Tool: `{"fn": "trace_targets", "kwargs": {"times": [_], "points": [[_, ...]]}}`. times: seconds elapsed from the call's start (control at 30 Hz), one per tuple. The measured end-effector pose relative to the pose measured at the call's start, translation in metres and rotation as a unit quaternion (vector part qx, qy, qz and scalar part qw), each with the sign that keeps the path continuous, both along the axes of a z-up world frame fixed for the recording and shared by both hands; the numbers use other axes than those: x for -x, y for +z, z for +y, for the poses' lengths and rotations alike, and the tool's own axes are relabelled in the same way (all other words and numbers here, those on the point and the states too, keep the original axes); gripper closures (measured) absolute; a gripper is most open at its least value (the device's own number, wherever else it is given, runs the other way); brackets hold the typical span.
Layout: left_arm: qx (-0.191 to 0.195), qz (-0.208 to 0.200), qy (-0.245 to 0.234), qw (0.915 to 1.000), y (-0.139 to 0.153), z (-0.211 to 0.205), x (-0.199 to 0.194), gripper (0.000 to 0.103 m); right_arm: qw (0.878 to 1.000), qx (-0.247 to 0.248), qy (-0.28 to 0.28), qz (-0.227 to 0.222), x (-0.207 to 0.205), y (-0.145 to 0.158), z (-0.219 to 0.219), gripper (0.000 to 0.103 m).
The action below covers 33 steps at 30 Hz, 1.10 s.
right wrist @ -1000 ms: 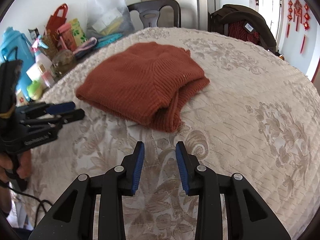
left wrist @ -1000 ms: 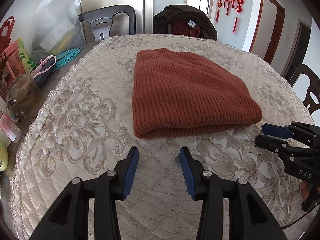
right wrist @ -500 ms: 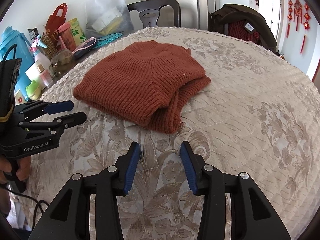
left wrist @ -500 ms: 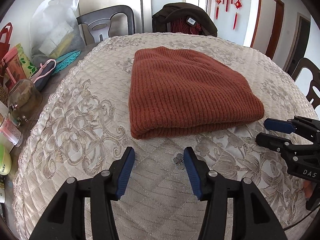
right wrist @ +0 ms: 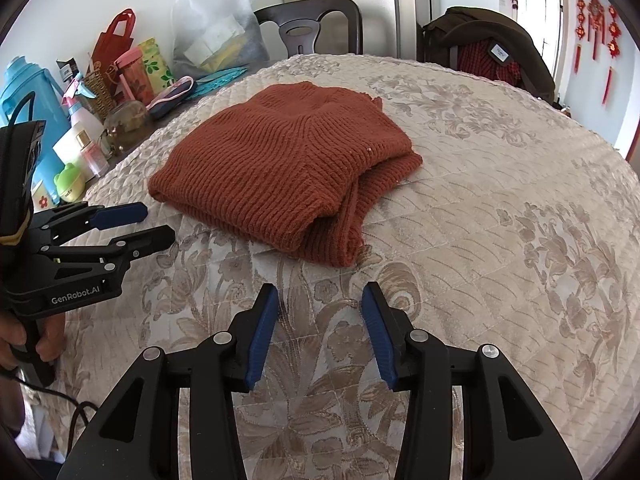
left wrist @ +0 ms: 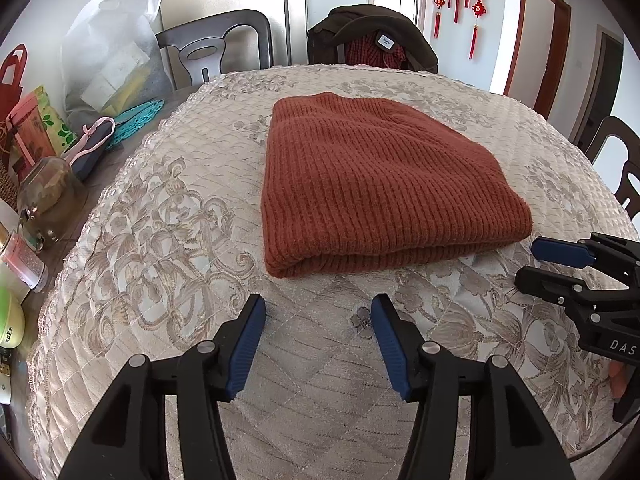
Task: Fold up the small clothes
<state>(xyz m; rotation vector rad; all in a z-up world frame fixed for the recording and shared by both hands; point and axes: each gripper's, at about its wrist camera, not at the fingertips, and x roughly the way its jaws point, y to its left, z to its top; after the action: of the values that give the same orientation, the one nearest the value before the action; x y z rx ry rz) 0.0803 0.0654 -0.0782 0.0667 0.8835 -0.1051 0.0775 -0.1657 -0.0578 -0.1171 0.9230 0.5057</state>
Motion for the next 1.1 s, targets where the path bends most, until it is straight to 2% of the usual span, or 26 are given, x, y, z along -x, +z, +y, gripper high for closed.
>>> {"fn": "trace_targets", "kwargs": {"times": [1.1], "points": [[-0.006, -0.001, 0.002, 1.0, -0.0001, -0.0008, 0.001, 0.044, 1.0, -0.007, -0.001, 0.003, 0.0007, 0.0003, -0.0004, 0.058]]}}
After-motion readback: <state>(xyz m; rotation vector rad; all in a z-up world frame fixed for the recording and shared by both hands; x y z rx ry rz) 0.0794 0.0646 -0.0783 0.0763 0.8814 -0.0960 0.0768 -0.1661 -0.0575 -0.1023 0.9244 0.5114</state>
